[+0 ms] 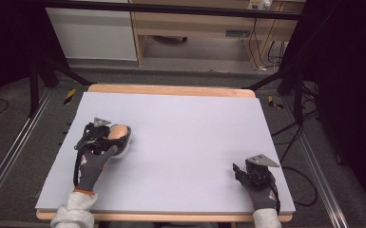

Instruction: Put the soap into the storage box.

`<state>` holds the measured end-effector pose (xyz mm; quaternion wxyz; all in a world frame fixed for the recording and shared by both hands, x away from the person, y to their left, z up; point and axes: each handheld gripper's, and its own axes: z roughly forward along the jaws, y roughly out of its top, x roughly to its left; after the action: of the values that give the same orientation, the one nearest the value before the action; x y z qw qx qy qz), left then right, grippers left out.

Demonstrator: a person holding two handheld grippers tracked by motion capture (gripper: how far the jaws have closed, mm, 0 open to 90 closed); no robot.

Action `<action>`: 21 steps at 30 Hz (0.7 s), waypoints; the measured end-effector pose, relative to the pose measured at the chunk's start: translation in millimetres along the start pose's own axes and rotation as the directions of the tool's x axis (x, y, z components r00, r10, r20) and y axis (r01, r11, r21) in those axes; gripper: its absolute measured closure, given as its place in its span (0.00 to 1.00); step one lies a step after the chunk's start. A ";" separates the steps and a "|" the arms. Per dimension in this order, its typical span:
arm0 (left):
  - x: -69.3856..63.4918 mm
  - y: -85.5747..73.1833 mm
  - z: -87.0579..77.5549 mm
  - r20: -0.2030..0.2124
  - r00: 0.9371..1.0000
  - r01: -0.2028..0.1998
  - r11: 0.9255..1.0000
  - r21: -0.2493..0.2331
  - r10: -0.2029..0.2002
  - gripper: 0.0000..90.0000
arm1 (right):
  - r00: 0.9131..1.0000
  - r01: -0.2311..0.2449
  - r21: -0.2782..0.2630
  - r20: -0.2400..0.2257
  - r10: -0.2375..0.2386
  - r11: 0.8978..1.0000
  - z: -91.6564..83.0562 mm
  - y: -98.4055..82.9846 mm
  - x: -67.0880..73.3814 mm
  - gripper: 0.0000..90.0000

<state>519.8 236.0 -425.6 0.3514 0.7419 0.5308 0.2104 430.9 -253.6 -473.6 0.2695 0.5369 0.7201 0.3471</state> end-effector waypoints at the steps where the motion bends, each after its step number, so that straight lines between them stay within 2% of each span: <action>1: -0.1 -0.1 0.6 -0.002 1.000 -0.002 1.000 0.002 0.002 0.35 | 1.000 0.002 0.000 0.000 -0.002 1.000 0.1 0.0 0.0 0.51; 8: -0.8 -0.7 2.9 -0.011 1.000 -0.004 1.000 0.011 0.005 0.35 | 1.000 0.009 0.003 0.003 -0.009 1.000 0.6 -0.2 0.3 0.51; 21: 0.4 -2.1 4.8 0.003 1.000 0.006 1.000 0.013 -0.006 0.35 | 1.000 0.013 0.002 0.000 -0.013 1.000 0.8 -0.3 0.7 0.49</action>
<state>521.9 235.3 -430.3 0.3479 0.7428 0.5340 0.2048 431.2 -252.8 -474.3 0.2713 0.5325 0.7240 0.3444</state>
